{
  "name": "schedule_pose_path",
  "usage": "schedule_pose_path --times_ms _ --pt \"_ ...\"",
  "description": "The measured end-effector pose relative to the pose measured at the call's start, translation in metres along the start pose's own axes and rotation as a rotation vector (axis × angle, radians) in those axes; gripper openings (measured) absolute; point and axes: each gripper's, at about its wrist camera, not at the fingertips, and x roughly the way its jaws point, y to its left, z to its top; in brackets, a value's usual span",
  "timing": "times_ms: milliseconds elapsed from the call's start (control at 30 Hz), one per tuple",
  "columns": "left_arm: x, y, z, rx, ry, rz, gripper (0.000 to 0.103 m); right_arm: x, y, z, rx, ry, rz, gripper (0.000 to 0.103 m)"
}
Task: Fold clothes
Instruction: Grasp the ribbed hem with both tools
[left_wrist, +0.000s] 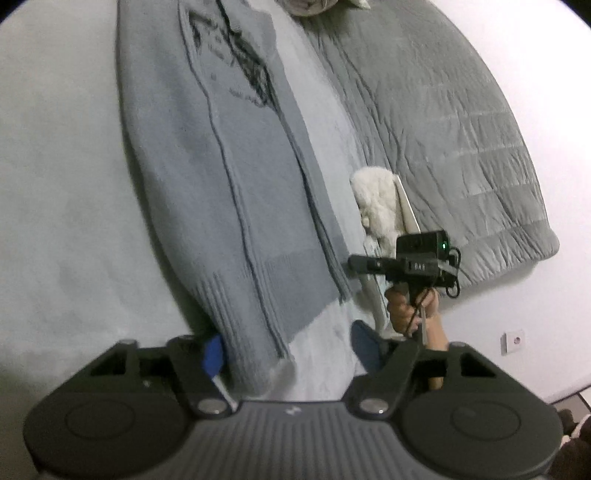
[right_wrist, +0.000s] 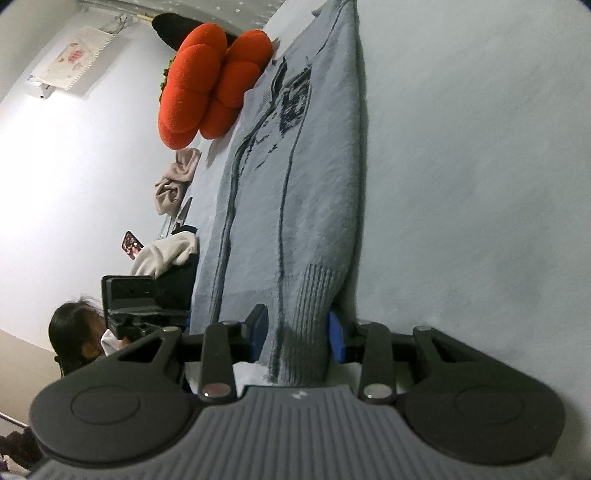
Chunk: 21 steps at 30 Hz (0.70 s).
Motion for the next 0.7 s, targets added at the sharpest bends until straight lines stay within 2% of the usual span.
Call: schedule_pose_path --times_ms 33,100,167,300,433,567,700 --pt "0.002 0.002 0.000 -0.010 0.005 0.008 0.051 0.001 0.001 0.000 0.001 0.003 0.005 0.036" --pt "0.007 0.007 0.001 -0.044 0.014 0.024 0.025 0.005 0.002 -0.001 -0.001 0.011 0.015 0.036" --pt "0.012 0.012 0.002 -0.084 0.022 0.039 0.014 0.009 0.004 -0.002 -0.004 0.023 0.027 0.036" --pt "0.019 0.007 0.002 -0.089 0.017 0.028 0.013 0.018 0.007 0.000 0.007 0.042 0.048 0.033" --pt "0.020 0.000 0.002 -0.064 0.013 0.027 0.013 0.024 0.010 0.002 0.035 0.050 0.053 0.023" --pt "0.014 -0.002 0.002 -0.046 -0.012 -0.019 0.013 0.024 0.018 0.008 0.049 0.021 0.090 0.021" --pt "0.008 -0.007 0.009 -0.045 -0.066 -0.098 0.012 0.025 0.029 0.019 0.042 -0.016 0.119 0.021"
